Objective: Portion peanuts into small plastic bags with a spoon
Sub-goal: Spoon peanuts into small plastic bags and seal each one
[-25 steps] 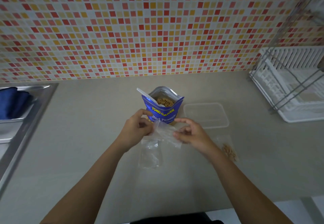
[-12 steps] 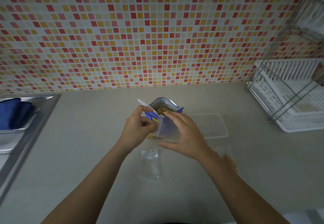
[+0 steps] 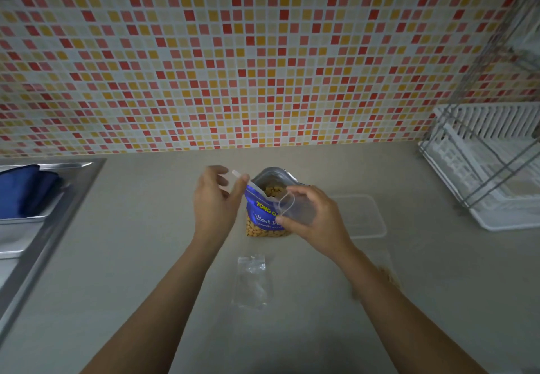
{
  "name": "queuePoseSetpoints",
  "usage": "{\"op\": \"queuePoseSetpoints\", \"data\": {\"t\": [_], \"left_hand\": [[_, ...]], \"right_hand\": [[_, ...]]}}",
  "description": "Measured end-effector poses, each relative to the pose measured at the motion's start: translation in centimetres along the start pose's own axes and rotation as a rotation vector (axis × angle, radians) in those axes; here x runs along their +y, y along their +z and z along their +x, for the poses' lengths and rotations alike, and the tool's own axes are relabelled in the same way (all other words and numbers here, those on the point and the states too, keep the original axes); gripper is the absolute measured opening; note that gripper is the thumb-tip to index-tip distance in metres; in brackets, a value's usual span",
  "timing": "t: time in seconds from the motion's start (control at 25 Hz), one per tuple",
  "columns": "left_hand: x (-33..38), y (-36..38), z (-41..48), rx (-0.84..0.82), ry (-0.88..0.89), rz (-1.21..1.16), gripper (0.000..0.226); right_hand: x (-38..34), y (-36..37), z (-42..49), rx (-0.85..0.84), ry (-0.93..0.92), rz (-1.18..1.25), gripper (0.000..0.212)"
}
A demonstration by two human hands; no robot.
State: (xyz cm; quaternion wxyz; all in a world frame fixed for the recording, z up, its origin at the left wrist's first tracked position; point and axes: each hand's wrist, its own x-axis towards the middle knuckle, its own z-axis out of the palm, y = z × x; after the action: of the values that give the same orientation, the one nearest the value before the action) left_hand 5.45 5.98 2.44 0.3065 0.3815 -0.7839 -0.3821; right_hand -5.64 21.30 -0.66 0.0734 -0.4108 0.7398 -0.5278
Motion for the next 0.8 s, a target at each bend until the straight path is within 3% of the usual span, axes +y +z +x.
{"op": "queuePoseSetpoints", "data": {"t": [0.08, 0.16, 0.36, 0.52, 0.6, 0.72, 0.8], "left_hand": [[-0.6, 0.5, 2.2, -0.004, -0.141, 0.095, 0.051], [-1.0, 1.1, 3.6, -0.102, -0.197, 0.092, 0.044], [0.8, 2.1, 3.8, -0.352, 0.208, 0.163, 0.019], [2.1, 1.1, 4.3, -0.141, 0.402, 0.195, 0.018], [1.9, 1.2, 4.5, -0.171, 0.433, 0.288, 0.019], [0.6, 2.7, 3.9, -0.269, 0.31, 0.325, 0.023], [0.1, 3.4, 4.0, -0.251, 0.054, 0.165, 0.026]], "right_hand": [[0.4, -0.2, 0.6, 0.008, 0.102, 0.091, 0.05], [0.9, -0.2, 1.3, 0.003, 0.205, 0.152, 0.049], [3.2, -0.3, 2.0, -0.041, 0.318, 0.148, 0.056], [4.0, -0.4, 2.2, -0.057, 0.33, 0.2, 0.057], [4.1, -0.5, 2.1, -0.061, 0.334, 0.215, 0.057], [4.2, -0.6, 2.1, -0.096, 0.336, 0.206, 0.059], [4.1, -0.8, 2.2, -0.116, 0.34, 0.19, 0.056]]}}
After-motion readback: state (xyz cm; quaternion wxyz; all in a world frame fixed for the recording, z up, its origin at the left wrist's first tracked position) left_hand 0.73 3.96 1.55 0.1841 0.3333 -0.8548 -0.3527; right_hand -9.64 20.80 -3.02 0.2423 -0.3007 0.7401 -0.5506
